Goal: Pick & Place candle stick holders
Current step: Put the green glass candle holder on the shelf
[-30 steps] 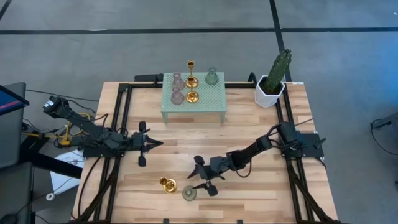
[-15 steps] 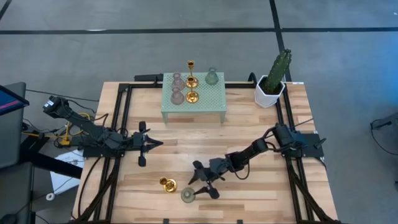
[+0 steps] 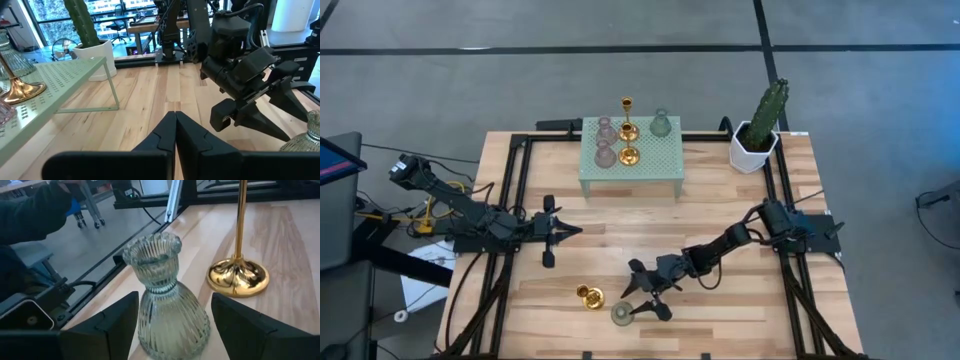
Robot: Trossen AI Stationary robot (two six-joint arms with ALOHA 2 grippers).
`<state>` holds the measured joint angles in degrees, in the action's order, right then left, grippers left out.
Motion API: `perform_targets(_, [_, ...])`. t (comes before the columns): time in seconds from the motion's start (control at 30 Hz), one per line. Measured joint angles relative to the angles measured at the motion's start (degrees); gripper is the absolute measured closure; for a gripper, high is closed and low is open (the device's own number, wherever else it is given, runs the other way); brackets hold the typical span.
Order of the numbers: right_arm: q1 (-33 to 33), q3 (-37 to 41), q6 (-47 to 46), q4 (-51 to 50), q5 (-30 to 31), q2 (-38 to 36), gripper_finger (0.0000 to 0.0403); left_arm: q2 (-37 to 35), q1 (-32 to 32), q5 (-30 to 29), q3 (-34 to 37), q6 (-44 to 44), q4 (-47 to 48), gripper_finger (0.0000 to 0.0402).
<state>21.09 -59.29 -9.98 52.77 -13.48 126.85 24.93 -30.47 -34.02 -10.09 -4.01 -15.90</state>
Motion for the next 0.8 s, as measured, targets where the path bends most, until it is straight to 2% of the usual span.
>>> perform_targets(0.8, [1.63,-1.51,-0.21,-0.04,3.09,0.00,0.0162,0.00,0.01,0.00,0.00,0.00,0.42,0.0395])
